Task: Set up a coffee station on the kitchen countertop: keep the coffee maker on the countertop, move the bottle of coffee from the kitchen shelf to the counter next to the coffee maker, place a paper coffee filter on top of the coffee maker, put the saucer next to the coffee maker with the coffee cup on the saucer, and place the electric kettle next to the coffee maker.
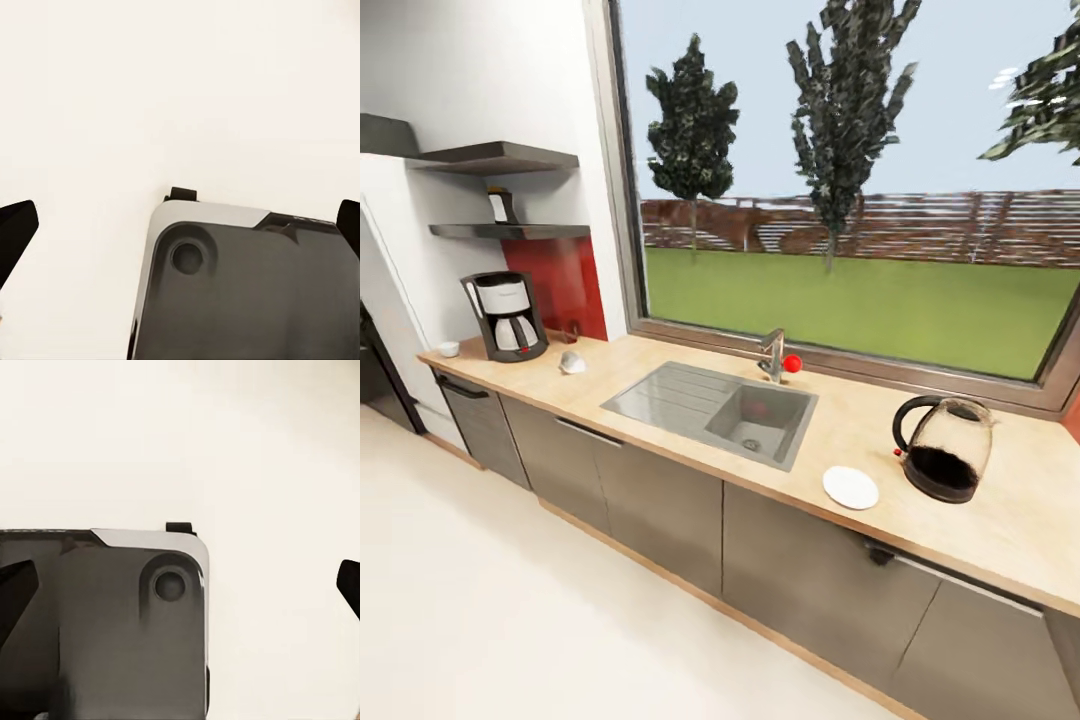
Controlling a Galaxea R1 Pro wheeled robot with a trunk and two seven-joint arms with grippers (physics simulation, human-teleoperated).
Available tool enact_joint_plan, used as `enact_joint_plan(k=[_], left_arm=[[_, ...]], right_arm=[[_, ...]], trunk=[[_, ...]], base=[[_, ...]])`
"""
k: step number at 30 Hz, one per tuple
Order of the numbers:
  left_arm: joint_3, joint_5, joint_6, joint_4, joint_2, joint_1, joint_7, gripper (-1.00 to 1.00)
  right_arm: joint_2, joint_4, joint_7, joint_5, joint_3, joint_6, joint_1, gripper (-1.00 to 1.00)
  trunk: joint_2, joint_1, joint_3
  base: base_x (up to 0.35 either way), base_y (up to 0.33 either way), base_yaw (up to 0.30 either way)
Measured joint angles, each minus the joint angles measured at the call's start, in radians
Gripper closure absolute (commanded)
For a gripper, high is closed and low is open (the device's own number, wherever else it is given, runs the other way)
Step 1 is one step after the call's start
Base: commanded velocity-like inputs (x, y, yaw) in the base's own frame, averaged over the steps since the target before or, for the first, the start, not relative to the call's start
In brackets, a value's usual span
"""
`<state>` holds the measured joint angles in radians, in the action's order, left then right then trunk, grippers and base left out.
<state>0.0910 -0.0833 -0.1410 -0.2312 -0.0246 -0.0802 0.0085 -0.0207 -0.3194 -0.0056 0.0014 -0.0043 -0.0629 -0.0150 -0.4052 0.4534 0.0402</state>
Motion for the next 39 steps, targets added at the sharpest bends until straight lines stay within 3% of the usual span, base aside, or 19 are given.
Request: enact_joint_plan(k=[39], left_arm=[[0.0, 0.0, 0.0, 0.0, -0.006, 0.0, 0.0, -1.0]], right_arm=[[0.0, 0.0, 0.0, 0.0, 0.0, 0.0, 0.0, -1.0]], trunk=[[0.007, -0.004, -0.003]], base=[[0.0, 0.0, 0.282]])
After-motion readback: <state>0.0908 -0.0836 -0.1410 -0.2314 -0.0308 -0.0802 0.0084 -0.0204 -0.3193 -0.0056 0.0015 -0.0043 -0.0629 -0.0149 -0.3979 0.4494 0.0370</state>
